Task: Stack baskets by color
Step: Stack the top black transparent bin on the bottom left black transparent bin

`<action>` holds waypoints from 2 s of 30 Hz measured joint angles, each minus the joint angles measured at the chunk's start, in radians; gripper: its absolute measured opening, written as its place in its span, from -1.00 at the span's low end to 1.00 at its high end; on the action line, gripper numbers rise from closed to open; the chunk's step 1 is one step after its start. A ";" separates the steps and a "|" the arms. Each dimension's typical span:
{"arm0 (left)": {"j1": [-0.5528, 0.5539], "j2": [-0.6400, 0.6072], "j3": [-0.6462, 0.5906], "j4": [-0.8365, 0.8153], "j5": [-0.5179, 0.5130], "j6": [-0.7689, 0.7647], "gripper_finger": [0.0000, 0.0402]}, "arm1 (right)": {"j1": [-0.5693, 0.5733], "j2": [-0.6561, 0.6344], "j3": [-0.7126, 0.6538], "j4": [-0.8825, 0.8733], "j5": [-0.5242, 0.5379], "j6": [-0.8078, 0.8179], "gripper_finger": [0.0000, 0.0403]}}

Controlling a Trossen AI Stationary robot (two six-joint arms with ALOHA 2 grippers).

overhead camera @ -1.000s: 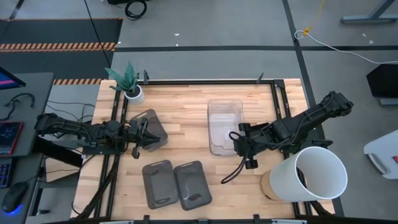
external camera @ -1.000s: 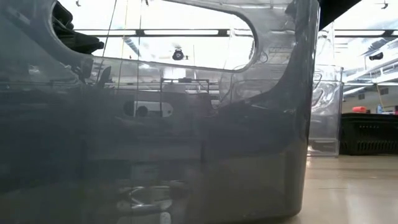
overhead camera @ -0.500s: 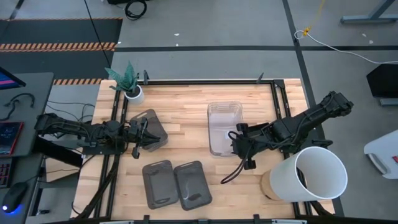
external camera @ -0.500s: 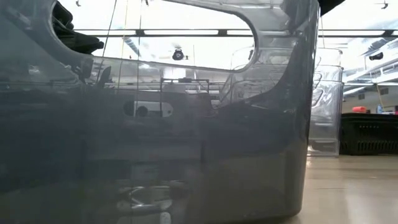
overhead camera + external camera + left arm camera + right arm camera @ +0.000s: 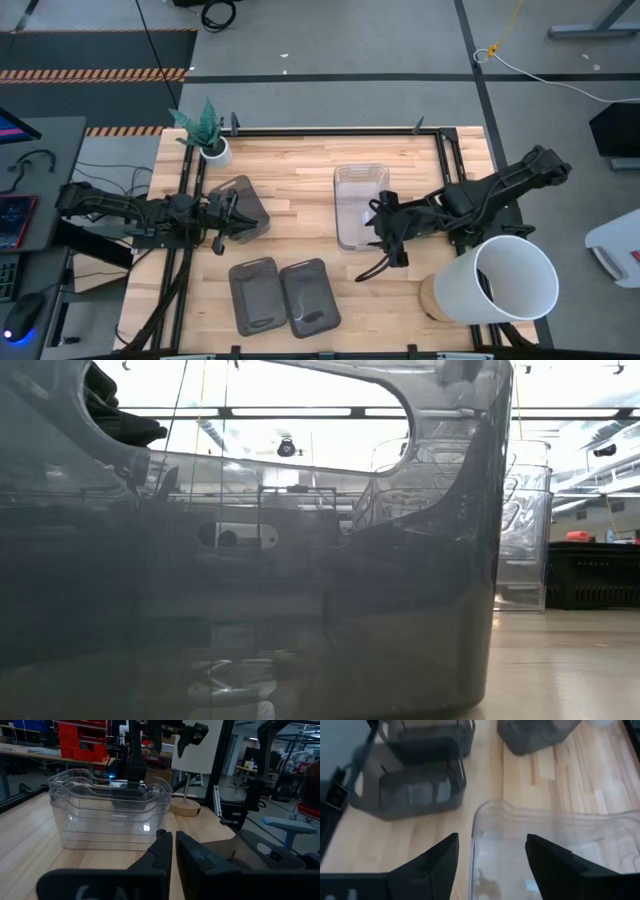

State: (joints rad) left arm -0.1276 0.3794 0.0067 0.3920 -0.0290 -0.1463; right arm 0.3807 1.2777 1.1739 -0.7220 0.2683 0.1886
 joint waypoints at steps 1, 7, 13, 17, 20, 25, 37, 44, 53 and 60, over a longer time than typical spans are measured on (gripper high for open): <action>0.000 0.000 0.000 0.000 0.000 0.000 -0.86 | 0.000 -0.003 0.004 0.005 0.000 0.000 0.19; 0.000 0.000 0.000 0.000 0.000 0.000 -0.83 | 0.000 -0.041 0.006 0.035 0.001 0.003 0.24; 0.000 0.000 0.000 0.000 0.000 0.000 -0.84 | 0.005 -0.063 -0.020 0.120 0.029 -0.003 0.24; 0.000 0.000 0.000 0.000 0.000 0.000 -0.87 | 0.006 -0.060 -0.064 0.189 0.026 -0.005 0.24; 0.000 0.000 0.000 0.000 0.000 0.000 -0.87 | 0.006 -0.051 -0.088 0.208 0.025 -0.003 0.24; 0.000 0.000 0.000 0.000 0.000 0.000 -0.85 | 0.006 -0.043 -0.132 0.239 0.025 0.074 0.24; 0.000 0.000 0.000 0.001 0.000 0.000 -0.87 | 0.006 0.048 -0.146 0.429 -0.028 0.038 0.24; 0.000 0.000 0.000 0.000 0.000 0.000 -0.84 | 0.002 0.016 -0.114 0.384 -0.026 0.022 0.24; 0.000 0.000 0.000 0.000 0.000 0.000 -0.84 | 0.064 -0.162 -0.094 0.316 0.121 -0.097 0.17; 0.000 0.000 0.000 0.000 0.000 0.000 -0.85 | 0.119 -0.327 -0.246 0.352 0.240 -0.116 0.11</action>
State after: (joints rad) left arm -0.1275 0.3791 0.0063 0.3916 -0.0292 -0.1463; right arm 0.4999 0.9511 0.9280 -0.3697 0.5079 0.0727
